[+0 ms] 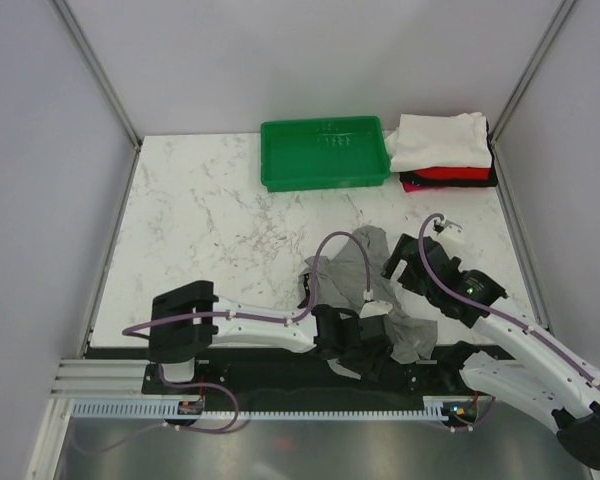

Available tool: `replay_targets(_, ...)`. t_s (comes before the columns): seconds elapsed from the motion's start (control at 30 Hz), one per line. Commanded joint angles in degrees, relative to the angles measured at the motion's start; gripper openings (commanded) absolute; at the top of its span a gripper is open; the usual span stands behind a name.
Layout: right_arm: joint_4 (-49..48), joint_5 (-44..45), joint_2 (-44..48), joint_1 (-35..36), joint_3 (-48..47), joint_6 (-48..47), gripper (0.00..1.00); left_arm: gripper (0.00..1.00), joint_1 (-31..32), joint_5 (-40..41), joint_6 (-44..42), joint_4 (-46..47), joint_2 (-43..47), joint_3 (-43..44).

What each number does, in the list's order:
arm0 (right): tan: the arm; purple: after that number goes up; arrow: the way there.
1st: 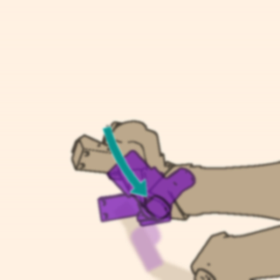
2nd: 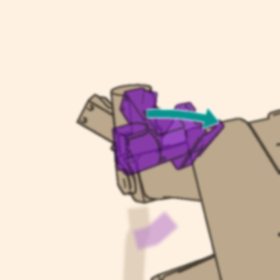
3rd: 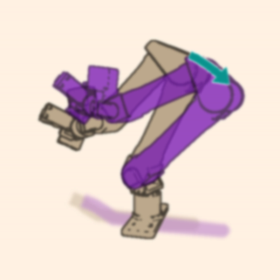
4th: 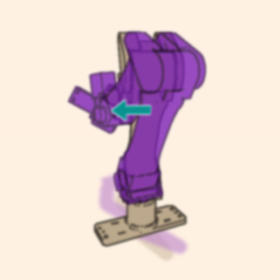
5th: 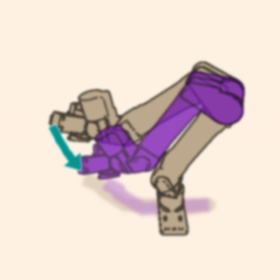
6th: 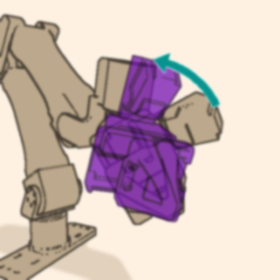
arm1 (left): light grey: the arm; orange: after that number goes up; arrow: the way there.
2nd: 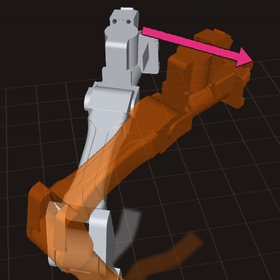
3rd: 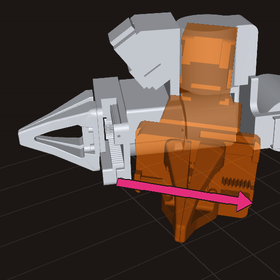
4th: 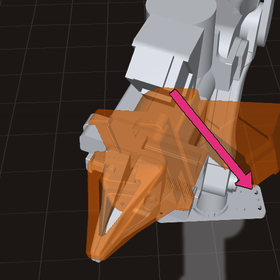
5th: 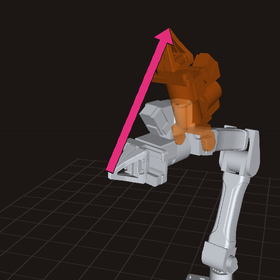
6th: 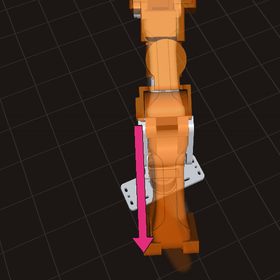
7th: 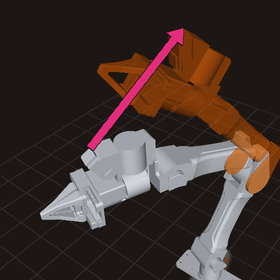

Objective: Fold and stack the t-shirts
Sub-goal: Flatten the tshirt out

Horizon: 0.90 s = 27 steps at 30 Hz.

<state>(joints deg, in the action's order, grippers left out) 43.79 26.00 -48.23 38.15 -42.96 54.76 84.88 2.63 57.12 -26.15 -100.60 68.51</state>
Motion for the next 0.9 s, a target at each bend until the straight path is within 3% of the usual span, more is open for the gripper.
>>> replay_targets(0.0, 0.0, 2.0, 1.3, 0.2, 0.4, 0.7, 0.98, 0.57, 0.7, -2.3, 0.4, -1.9, -4.3, 3.1)
replay_targets(0.2, 0.3, 2.7, 2.5, 0.2, 0.9, 0.3, 0.98, 0.58, 1.1, 1.6, 2.6, -8.8, -6.1, 3.9)
replay_targets(0.5, 0.4, 2.7, 3.1, 0.1, 1.7, -0.1, 0.98, 0.58, 1.4, -0.2, -0.7, -8.9, -14.3, 6.7)
replay_targets(0.6, 0.4, 2.7, 3.5, 0.2, 1.9, -0.4, 0.98, 0.54, 1.4, -0.3, -1.0, -8.9, -16.1, 7.7)
replay_targets(0.67, 0.6, 2.5, 3.8, 0.2, 2.0, -0.4, 0.98, 0.46, 1.4, 0.4, -1.2, -8.9, -15.9, 7.9)
replay_targets(0.73, 0.6, 2.6, 3.9, 0.2, 2.1, -0.5, 0.98, 0.31, 1.3, 1.7, -1.2, -9.0, -15.3, 7.5)
replay_targets(0.77, 0.7, 2.4, 3.9, 0.2, 2.2, -0.5, 0.98, 0.16, 1.3, 2.3, -1.5, -9.1, -14.6, 7.4)
replay_targets(0.83, 0.7, 2.1, 4.0, 0.2, 2.3, -0.4, 0.98, 0.04, 0.6, 4.5, -1.7, -10.4, -13.5, 7.0)
replay_targets(0.87, 0.8, 1.9, 4.0, 0.2, 2.3, -0.4, 0.98, 0.02, 0.3, 5.2, -2.3, -11.1, -12.7, 6.7)
